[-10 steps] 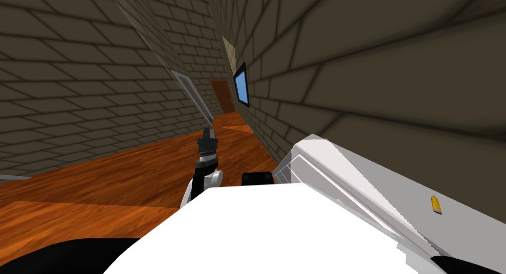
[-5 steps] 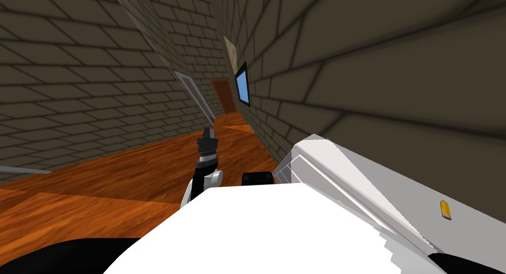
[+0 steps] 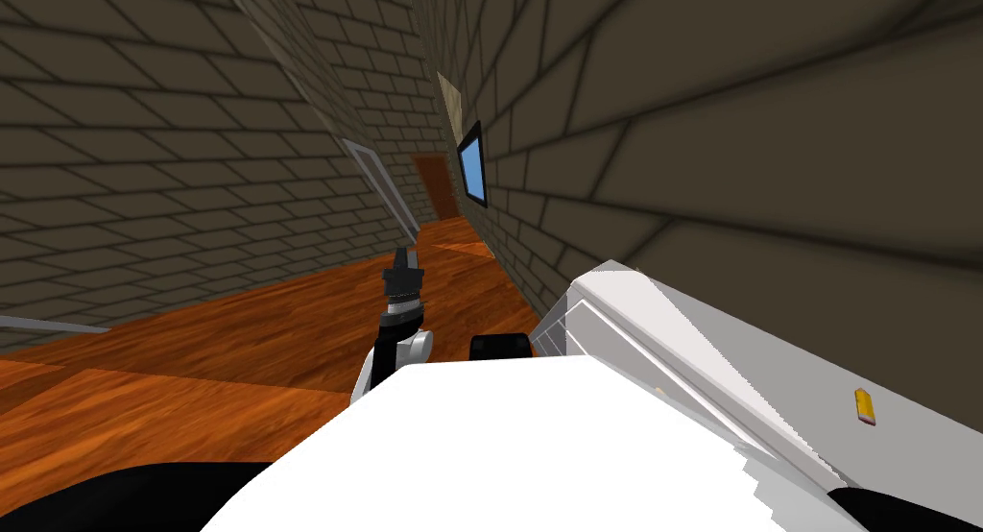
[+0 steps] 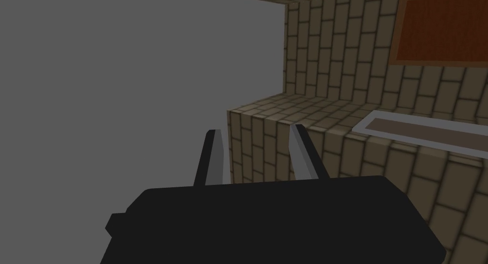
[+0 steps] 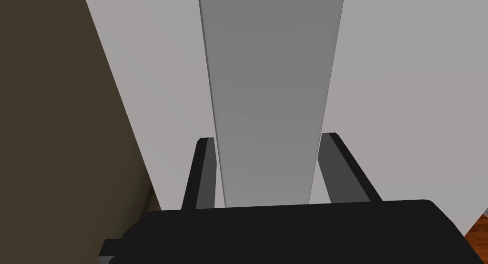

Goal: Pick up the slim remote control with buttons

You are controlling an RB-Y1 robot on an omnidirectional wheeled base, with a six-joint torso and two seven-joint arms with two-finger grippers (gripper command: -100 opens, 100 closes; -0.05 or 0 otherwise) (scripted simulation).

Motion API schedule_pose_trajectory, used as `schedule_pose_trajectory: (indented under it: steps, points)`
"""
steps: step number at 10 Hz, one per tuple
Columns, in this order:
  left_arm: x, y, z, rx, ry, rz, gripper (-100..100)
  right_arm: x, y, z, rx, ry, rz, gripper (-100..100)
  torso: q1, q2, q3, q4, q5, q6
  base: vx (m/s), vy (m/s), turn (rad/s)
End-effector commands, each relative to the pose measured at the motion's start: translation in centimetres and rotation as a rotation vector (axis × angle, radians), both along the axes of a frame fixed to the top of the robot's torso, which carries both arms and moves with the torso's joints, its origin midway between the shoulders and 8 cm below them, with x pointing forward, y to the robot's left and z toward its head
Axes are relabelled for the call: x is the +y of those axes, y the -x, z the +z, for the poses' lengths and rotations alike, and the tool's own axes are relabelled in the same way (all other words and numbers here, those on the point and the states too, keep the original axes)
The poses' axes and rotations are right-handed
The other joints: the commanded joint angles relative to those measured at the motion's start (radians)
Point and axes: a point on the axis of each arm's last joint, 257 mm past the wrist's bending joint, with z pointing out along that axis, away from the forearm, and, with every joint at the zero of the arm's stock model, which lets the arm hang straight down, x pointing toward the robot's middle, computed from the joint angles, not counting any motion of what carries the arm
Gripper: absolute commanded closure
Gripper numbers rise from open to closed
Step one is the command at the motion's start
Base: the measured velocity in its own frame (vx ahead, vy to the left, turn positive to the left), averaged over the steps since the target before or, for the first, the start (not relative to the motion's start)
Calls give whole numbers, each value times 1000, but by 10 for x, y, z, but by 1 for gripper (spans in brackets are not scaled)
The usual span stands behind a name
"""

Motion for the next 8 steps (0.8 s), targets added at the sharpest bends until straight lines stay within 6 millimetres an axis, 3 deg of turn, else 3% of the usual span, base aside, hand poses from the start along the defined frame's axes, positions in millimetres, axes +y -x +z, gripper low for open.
schedule_pose_trajectory:
  steps: [1,2,3,4,7,8]
  points:
    - [0,0,0,0,0,0,0,0,0,0,0,0,0,100,0,0,0,0,0,0,0,0,0]
    - [0,0,0,0,0,0,0,0,0,0,0,0,0,100,0,0,0,0,0,0,0,0,0]
    - [0,0,0,0,0,0,0,0,0,0,0,0,0,0,0,0,0,0,0,0,0,0,0]
    - [0,0,0,0,0,0,0,-1,-4,9,0,0,11,100,0,0,0,0,0,0,23,-8,-88]
    - [0,0,0,0,0,0,0,-2,-6,16,0,1,19,100,1,-2,-1,-1,1,1,28,-8,-67]
    - [0,0,0,0,0,0,0,-1,-6,17,0,-1,19,0,1,-1,-1,0,1,0,0,0,0]
